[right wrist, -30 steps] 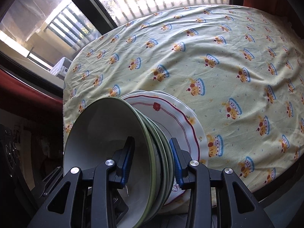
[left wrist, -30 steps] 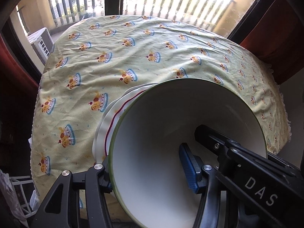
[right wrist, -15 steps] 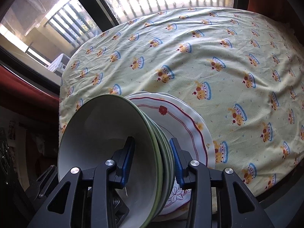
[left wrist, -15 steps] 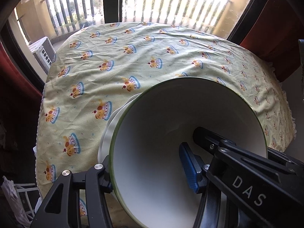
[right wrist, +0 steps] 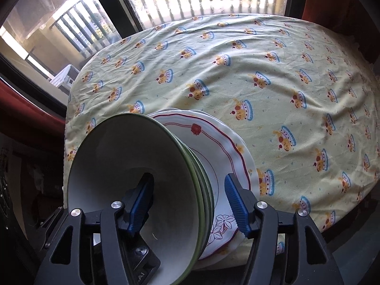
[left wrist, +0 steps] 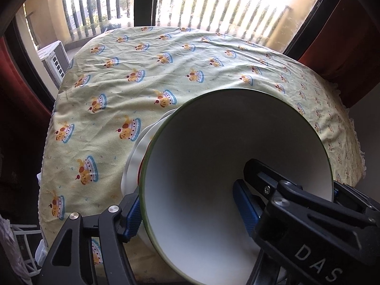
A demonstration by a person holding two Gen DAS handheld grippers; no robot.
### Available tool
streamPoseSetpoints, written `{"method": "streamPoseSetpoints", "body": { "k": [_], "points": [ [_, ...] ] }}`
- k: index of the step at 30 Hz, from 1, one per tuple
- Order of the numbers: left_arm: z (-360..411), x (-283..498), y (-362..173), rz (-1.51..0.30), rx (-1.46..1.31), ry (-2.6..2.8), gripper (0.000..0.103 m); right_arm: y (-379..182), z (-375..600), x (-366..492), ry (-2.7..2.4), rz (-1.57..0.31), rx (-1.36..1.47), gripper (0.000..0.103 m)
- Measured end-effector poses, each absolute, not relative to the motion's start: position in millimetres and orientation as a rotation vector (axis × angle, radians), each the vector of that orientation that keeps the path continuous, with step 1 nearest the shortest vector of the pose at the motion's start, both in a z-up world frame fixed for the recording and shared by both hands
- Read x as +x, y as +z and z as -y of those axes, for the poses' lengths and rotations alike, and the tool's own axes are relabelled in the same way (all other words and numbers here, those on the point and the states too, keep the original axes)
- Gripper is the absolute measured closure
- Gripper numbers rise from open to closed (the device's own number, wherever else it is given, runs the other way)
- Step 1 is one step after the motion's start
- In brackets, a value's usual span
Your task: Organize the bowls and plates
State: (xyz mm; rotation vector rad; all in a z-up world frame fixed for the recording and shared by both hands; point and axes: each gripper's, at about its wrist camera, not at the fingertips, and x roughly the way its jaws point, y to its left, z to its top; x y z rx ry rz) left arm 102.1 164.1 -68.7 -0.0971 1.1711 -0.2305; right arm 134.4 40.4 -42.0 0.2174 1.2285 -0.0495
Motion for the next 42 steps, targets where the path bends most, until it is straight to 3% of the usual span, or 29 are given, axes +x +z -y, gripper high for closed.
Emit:
{"method": "streamPoseSetpoints", "body": {
  "k": [5, 22, 26, 42],
  "points": [
    [-170, 96, -63, -1.154, -0.134, -0.185, 0.026, -35, -33, 126, -0.053, -1.2, 0.206, 0.024],
    [-137, 24, 1, -0.848, -0.082, 0.024, 0.016, 21, 8, 77, 0.097, -0.953, 0.157, 0.019],
    [-123, 1, -3, -0.785, -0.089, -0.028, 0.012, 27, 28, 54, 0.097, -0.899, 0.139, 0.018],
    [-79, -54, -23, -0.74, -0.086, -0.041, 0.011, 0, 105, -29, -0.035, -0.789, 0.073, 0.014]
  ]
}}
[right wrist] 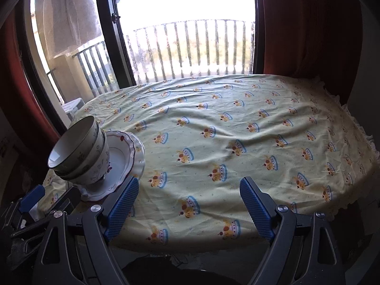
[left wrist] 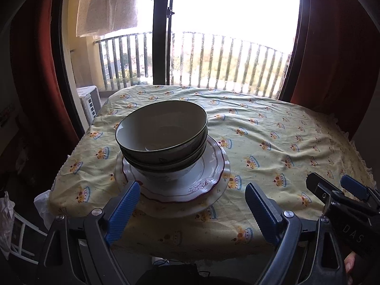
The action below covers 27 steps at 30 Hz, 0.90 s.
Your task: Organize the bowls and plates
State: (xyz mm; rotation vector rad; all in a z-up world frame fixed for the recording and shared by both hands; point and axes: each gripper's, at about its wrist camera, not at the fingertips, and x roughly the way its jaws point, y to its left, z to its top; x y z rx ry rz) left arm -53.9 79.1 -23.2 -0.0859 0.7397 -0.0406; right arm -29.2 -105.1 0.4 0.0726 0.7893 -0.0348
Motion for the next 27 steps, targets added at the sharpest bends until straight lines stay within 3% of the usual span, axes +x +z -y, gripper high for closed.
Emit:
{"method": "streamPoseSetpoints", "body": {
  "k": [27],
  "points": [
    [-67, -76, -21, -0.725, -0.066, -0.024, 0.01, -4, 118, -58, -0.047, -0.792, 0.07, 0.014]
  ]
}}
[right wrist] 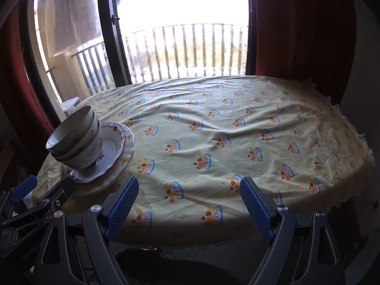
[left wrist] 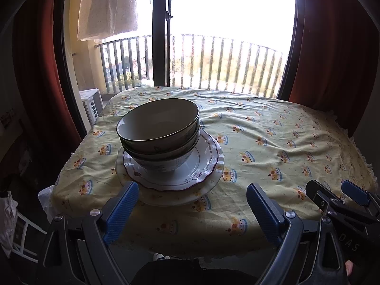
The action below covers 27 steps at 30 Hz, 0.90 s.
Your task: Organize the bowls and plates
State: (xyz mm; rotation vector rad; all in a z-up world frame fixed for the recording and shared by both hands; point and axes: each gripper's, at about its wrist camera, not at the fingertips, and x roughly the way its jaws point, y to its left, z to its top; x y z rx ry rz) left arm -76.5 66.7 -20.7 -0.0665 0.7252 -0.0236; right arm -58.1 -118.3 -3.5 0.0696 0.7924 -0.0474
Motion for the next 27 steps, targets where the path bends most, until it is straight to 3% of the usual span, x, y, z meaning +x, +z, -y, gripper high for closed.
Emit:
{"method": "streamPoseSetpoints", "body": {
  "k": [27],
  "points": [
    [-63.7, -70.3, -17.4, -0.71, -0.046, -0.04, 0.007, -1.4, 118.8, -55.0, -0.083, -0.786, 0.072, 0.014]
  ]
}}
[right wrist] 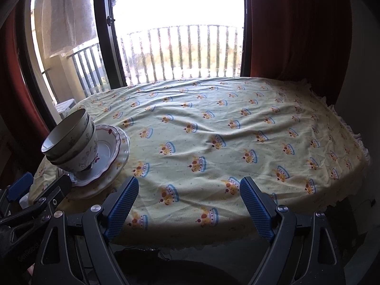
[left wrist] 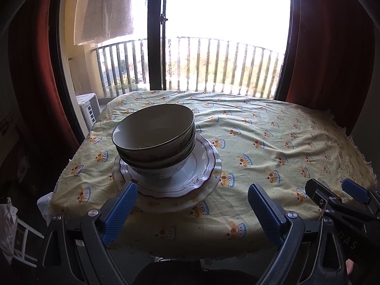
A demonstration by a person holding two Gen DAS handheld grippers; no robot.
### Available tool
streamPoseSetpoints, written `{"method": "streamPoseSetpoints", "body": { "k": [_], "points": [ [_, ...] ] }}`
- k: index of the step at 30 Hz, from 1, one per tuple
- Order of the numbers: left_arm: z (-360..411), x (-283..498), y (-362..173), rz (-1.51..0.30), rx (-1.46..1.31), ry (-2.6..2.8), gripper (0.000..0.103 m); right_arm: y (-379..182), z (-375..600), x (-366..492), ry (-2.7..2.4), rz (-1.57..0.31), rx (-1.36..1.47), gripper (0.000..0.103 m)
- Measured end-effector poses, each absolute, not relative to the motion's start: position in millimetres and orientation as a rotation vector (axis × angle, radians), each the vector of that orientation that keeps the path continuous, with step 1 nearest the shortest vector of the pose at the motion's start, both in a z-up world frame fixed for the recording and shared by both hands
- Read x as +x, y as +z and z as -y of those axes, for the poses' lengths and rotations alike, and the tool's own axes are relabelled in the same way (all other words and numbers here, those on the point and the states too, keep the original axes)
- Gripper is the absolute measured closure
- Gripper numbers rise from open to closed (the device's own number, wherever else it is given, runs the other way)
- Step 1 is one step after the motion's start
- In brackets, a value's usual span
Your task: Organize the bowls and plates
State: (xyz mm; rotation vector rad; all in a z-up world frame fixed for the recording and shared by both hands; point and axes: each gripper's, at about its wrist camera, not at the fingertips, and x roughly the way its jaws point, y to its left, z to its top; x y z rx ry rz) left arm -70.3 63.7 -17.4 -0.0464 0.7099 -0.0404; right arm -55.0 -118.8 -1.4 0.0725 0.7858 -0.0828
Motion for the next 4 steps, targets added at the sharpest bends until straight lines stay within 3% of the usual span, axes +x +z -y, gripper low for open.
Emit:
{"method": "streamPoseSetpoints", "body": {
  "k": [4],
  "points": [
    [-64.0, -70.6, -18.0, -0.709, -0.043, -0.032, 0.008, -1.1, 118.5, -53.4, -0.081, -0.788, 0.073, 0.014]
  ]
}}
